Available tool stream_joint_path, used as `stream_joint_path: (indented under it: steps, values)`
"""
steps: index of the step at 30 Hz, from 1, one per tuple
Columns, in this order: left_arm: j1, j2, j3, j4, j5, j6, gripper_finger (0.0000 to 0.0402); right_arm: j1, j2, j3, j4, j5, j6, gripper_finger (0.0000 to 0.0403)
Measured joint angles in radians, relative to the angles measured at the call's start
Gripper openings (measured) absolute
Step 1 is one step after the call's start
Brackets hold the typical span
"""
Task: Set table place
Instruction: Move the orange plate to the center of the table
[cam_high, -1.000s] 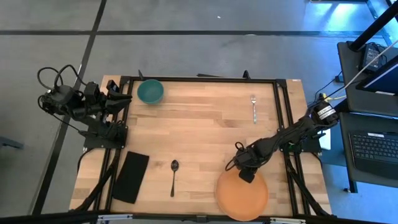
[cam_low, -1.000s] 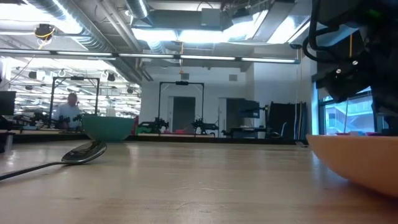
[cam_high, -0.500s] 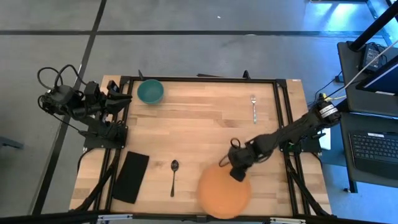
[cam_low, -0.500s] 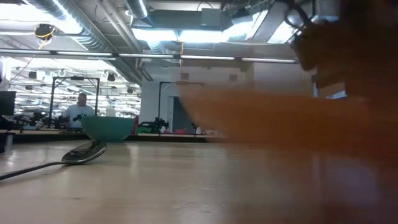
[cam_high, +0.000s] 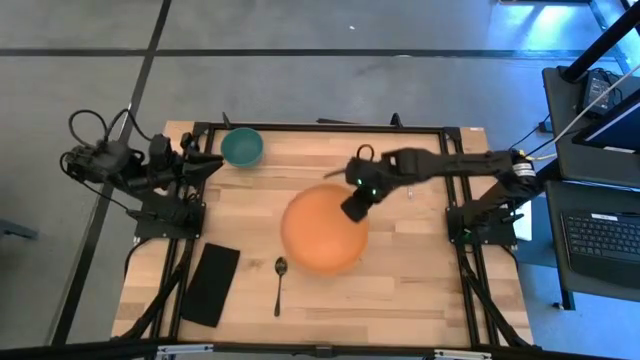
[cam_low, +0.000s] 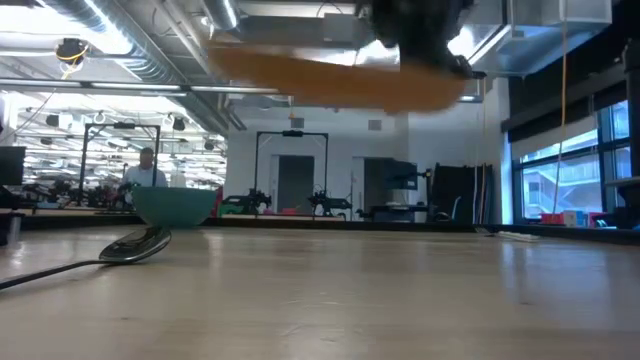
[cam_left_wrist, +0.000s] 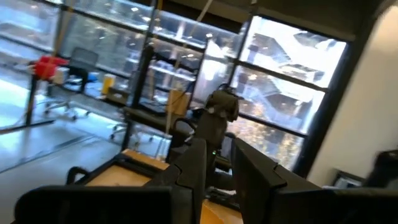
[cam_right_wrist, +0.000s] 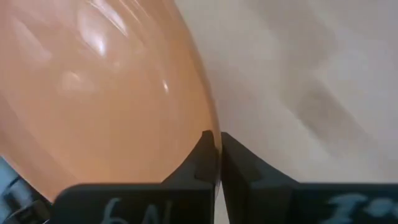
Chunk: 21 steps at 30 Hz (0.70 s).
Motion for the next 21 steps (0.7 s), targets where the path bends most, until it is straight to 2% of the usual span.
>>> stream_joint_path:
  steps: [3,6,9,13,21]
  values:
    - [0.000,0.018,0.000,-0.001,-0.057,-0.023,0.0069,-0.063,0.030,-0.012,-0.022,-0.003,-0.002,0.0008]
    - [0.000,0.040,0.000,-0.005,-0.100,-0.033,0.0069,-0.100,0.083,-0.041,0.001,-0.061,-0.006,0.0008]
    - [0.000,0.054,0.000,-0.008,-0.107,-0.034,0.0069,-0.116,0.152,-0.044,0.008,-0.074,-0.046,0.0008]
    - [0.000,0.067,0.000,-0.008,-0.107,-0.036,0.0069,-0.127,0.243,-0.044,0.027,-0.148,-0.110,0.0013]
    - [0.000,0.076,0.000,-0.009,-0.107,-0.036,0.0069,-0.126,0.357,-0.044,0.131,-0.163,-0.168,0.0015]
